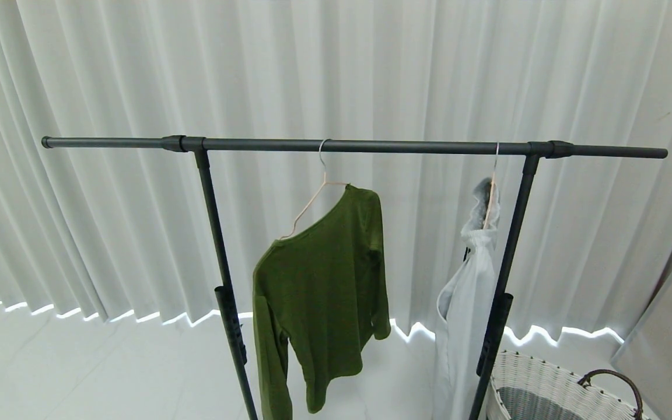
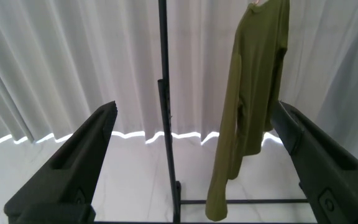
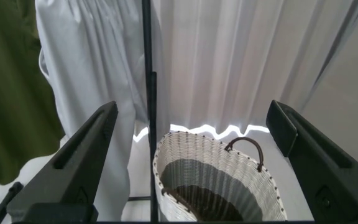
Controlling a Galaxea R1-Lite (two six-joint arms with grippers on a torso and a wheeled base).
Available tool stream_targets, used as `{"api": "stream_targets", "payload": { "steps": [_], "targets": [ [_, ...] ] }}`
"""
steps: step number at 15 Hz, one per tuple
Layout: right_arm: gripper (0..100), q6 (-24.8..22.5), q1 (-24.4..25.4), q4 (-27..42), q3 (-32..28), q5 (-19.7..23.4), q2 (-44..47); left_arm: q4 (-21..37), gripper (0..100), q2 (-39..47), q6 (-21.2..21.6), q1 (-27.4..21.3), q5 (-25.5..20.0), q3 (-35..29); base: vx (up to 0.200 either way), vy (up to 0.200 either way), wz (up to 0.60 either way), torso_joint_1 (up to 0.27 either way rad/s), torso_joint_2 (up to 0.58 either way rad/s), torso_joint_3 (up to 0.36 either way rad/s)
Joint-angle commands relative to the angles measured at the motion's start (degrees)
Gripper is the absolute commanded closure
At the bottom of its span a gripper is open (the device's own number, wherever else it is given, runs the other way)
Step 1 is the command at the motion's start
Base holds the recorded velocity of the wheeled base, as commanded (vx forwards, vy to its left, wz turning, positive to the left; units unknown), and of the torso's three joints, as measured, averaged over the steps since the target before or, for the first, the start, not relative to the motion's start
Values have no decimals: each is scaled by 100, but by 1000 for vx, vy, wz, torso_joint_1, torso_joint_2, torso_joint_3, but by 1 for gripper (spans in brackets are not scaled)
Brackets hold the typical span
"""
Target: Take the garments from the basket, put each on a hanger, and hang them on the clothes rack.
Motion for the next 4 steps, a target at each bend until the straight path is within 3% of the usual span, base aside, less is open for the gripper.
{"api": "stream_targets", "payload": {
  "steps": [1, 4],
  "targets": [
    [0, -8, 2, -1, 0, -2, -1, -1, 0, 0, 2, 1, -2, 1, 0, 0, 0, 0, 0, 0],
    [0, 10, 2, -1, 0, -2, -1, -1, 0, 0, 2, 1, -2, 1, 0, 0, 0, 0, 0, 0]
  ]
}}
